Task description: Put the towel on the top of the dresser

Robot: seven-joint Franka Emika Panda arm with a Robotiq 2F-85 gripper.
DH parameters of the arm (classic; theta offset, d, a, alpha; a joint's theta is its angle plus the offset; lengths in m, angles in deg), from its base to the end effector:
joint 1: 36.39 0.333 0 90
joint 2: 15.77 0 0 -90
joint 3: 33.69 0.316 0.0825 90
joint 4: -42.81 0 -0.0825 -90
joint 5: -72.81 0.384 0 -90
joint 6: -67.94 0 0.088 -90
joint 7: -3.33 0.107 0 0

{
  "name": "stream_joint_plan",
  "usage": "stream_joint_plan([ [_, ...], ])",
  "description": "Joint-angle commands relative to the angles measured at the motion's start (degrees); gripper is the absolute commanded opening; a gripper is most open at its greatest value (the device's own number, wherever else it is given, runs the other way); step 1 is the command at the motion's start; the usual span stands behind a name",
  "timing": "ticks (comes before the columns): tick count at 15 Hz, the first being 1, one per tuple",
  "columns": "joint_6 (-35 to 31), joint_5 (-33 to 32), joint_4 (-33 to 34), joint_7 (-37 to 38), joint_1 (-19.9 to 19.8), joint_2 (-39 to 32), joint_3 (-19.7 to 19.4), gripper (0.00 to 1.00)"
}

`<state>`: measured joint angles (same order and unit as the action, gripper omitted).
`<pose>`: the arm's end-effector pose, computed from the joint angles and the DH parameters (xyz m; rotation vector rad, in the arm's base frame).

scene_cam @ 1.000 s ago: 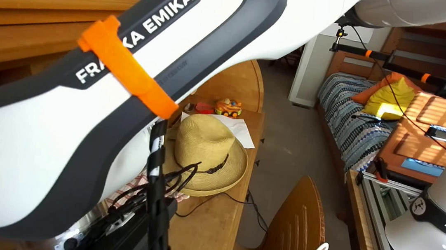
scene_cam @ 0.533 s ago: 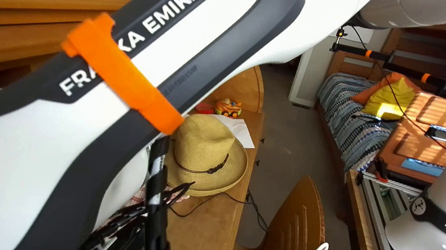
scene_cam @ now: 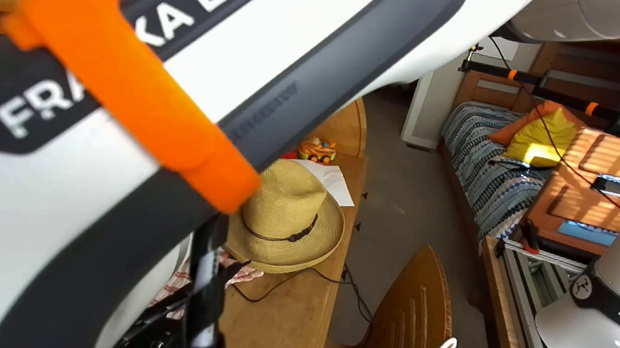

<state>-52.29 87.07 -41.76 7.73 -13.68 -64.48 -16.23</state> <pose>0.5455 0.4327 0.1764 -2.7149 -0.5478 0.4933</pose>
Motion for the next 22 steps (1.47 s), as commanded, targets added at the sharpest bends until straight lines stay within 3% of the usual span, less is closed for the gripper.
stream_joint_plan([
  [1,1.37,-2.22,3.53,-0.59,1.41,-2.89,-0.55,0.81],
  [4,1.59,-2.87,4.66,-0.61,1.71,-4.14,-0.61,0.49],
  [9,2.5,-3.41,6.22,0.09,1.91,-5.61,-0.69,0.11],
  [11,3.69,-3.13,5.98,1.24,1.81,-5.08,-0.86,0.0],
  [17,13.63,-2.5,-1.43,13.77,1.86,4.69,-3.7,0.01],
  [22,4.69,-3.0,-14.09,24.34,2.72,17.62,-6.96,0.01],
])
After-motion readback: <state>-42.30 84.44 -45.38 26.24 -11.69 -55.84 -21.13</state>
